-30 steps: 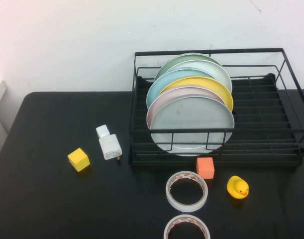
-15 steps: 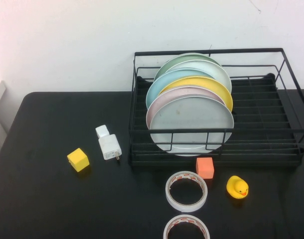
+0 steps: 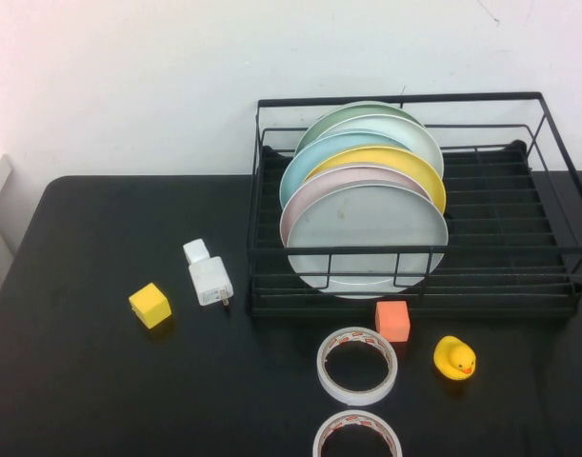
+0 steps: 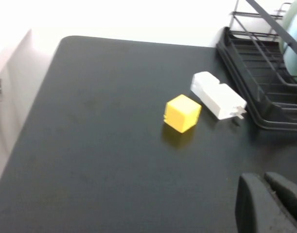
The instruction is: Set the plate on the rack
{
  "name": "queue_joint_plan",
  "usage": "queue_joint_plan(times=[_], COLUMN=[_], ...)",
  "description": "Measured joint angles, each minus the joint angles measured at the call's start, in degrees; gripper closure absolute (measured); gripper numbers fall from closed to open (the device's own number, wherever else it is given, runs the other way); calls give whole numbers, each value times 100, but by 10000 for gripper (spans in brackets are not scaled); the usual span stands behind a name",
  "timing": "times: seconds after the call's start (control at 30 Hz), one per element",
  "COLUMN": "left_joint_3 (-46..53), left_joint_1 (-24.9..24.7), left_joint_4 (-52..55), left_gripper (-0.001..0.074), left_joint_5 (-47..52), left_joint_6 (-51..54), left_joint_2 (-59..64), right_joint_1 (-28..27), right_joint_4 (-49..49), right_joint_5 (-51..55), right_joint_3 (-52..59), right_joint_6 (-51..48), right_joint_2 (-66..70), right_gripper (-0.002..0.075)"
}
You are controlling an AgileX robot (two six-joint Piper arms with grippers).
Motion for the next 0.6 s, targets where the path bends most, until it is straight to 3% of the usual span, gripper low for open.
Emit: queue_joint_plan(times=[0.6], left_joint_3=[0], left_joint_1=[-73], left_joint_4=[3], left_gripper=[736], left_joint_5=[26], left_joint_6=[0], left_joint_2=[0], right_joint_1=[10], right_joint_4=[0], right_joint_5=[0], right_joint_3=[0], right_joint_6=[0], right_joint_2=[0], right_gripper=[728])
